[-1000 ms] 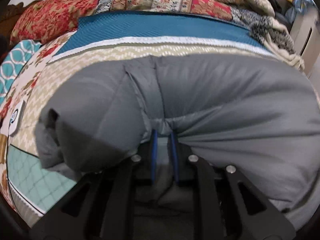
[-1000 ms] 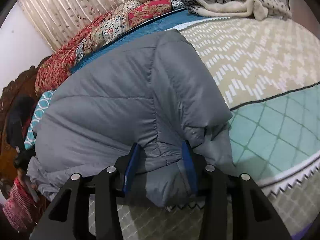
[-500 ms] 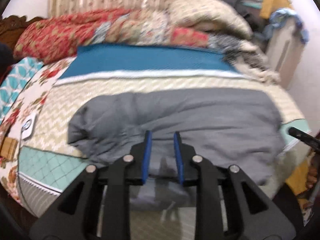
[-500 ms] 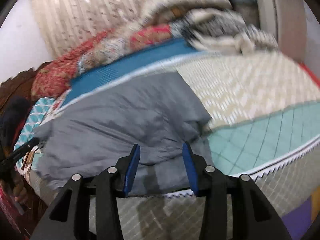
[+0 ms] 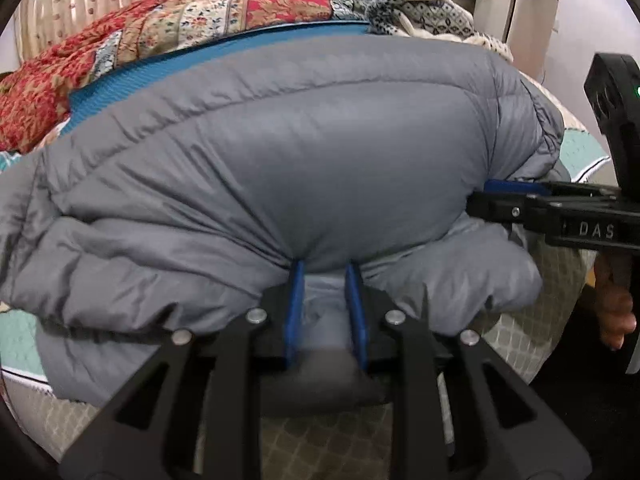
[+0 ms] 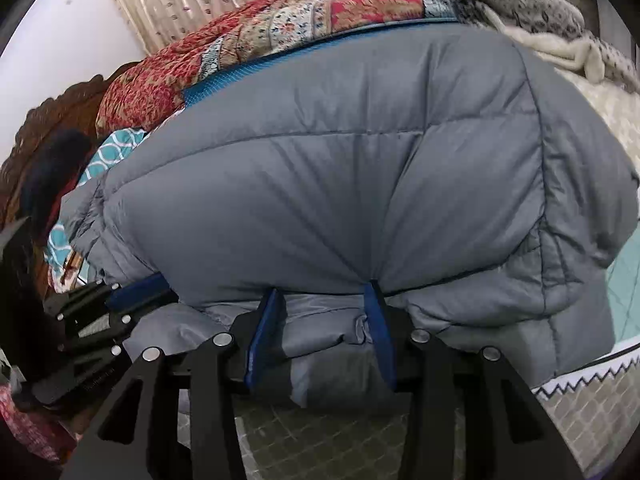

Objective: Fold large clothes
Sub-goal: 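Grasp the edges of the folded grey jacket with both grippers, then lift the folded jacket off the bed with both grippers, gathering it up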

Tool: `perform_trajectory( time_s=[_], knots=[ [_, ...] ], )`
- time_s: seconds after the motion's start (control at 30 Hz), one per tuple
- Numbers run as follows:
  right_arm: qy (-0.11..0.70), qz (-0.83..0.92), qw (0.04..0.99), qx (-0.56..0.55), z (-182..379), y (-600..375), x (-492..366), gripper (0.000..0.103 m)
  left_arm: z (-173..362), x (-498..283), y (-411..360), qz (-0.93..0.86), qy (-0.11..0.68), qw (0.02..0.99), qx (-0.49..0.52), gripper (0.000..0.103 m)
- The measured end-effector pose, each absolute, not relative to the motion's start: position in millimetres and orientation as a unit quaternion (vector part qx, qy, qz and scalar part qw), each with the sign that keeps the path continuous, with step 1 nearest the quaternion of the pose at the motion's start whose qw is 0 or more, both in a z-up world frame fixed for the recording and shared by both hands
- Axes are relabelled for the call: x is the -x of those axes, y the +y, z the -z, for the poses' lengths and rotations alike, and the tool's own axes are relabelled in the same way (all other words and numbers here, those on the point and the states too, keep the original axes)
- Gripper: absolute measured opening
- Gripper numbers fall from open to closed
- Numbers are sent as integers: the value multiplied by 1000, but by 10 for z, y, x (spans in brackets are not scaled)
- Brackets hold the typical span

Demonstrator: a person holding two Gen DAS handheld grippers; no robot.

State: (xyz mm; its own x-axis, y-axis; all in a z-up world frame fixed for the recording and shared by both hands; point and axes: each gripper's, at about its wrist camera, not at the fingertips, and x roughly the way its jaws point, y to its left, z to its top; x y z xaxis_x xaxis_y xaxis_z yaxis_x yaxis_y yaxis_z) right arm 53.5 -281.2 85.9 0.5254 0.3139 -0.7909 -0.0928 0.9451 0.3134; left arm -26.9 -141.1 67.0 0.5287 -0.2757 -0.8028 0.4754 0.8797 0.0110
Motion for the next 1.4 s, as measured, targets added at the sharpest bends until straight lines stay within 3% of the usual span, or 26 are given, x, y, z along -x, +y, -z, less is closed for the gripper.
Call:
perform_trajectory(
  time_s=[0.1, 0.17, 0.23, 0.3, 0.33, 0.37, 0.43, 0.53, 0.67, 0.8, 0.9, 1.03, 1.4],
  knots=[
    [476, -123, 864, -107, -955, -2804, -507, 17, -912, 274, -1335, 234, 436, 861, -118, 22],
    [472, -130, 864, -114, -1080, -2855, -440, 17, -1298, 286, -1094, 233, 388, 885, -110, 22],
    [446, -135, 876, -123, -1268, -2996, -287, 17, -1624, 168, -772, 197, 355, 908, -104, 29],
    [413, -124, 892, -138, -1496, -3190, -255, 19, -1834, -70, -404, 134, 344, 924, -97, 74],
    [395, -109, 900, -147, -1609, -3312, -262, 24, -1914, -289, -117, 78, 345, 931, -92, 81],
    [375, -85, 909, -160, -1733, -3474, -283, 30, -1922, -459, 73, 51, 356, 929, -83, 82],
    [351, -56, 916, -186, -1840, -3708, -328, 53, -1800, -779, 352, 49, 413, 908, -55, 82],
    [354, -23, 906, -232, -1787, -4029, -493, 63, -1431, -1041, 566, 45, 473, 879, -27, 83],
    [411, -14, 870, -271, -1356, -4132, -751, 64, -956, -894, 708, 88, 520, 848, 49, 83],
    [474, -60, 815, -327, -792, -3999, -775, 64, -688, -673, 818, 108, 541, 823, 137, 90],
    [466, -70, 837, -277, -854, -3769, -722, 68, -669, -552, 967, 135, 538, 806, 206, 90],
    [470, -84, 827, -298, -844, -3798, -731, 68, -785, -440, 1177, 141, 508, 807, 265, 90],
    [466, -107, 819, -317, -852, -3645, -798, 69, -492, -549, 587, 175, 556, 781, 224, 92]
  ],
)
